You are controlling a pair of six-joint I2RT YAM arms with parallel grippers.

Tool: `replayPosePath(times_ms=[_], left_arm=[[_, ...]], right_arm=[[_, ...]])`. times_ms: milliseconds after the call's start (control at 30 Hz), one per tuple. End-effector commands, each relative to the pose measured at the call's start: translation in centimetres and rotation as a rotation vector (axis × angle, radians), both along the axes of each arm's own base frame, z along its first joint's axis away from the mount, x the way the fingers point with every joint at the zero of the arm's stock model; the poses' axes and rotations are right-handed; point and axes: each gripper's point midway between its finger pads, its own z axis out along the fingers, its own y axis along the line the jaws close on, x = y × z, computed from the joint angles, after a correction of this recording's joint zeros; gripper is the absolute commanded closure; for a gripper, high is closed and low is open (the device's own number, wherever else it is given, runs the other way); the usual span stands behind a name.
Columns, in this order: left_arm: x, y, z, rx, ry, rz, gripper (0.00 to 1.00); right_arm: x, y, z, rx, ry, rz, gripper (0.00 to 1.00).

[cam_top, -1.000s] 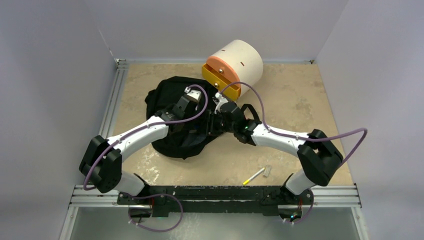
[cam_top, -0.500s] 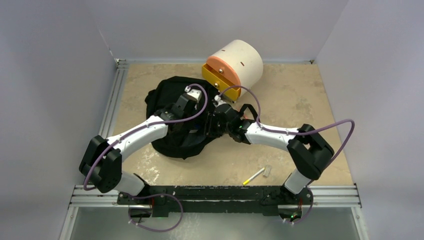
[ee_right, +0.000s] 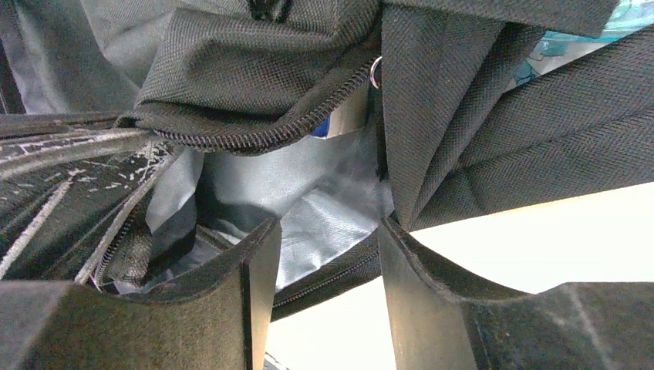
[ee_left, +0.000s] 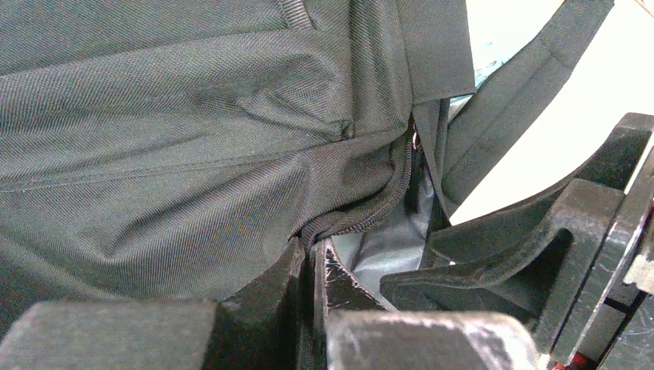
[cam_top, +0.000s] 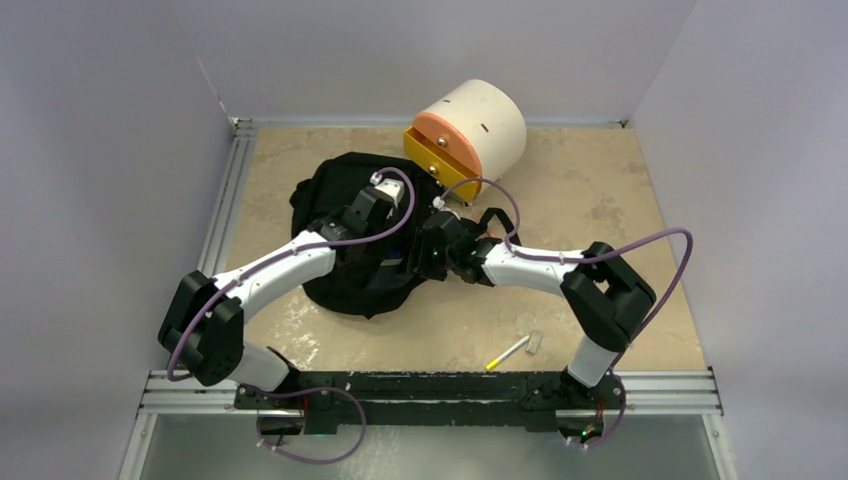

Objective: Pack the student bag
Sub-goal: Zip the student bag at the center of the board.

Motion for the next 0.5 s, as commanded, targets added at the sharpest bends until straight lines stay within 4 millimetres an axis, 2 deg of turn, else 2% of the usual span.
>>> replayPosePath(times_ms=[0, 467], left_arm=[[1.7, -1.0, 3.9, -0.082, -0.113, 0.000, 1.00], [1.1, -1.7, 4.1, -0.123, -0.103, -0.038, 1.00]], right_arm=[[1.4, -0.9, 0.3, -0.055, -0.014, -0.094, 0.46], [5.9, -1.6, -0.2, -0.137, -0.071, -0.204, 0.47]])
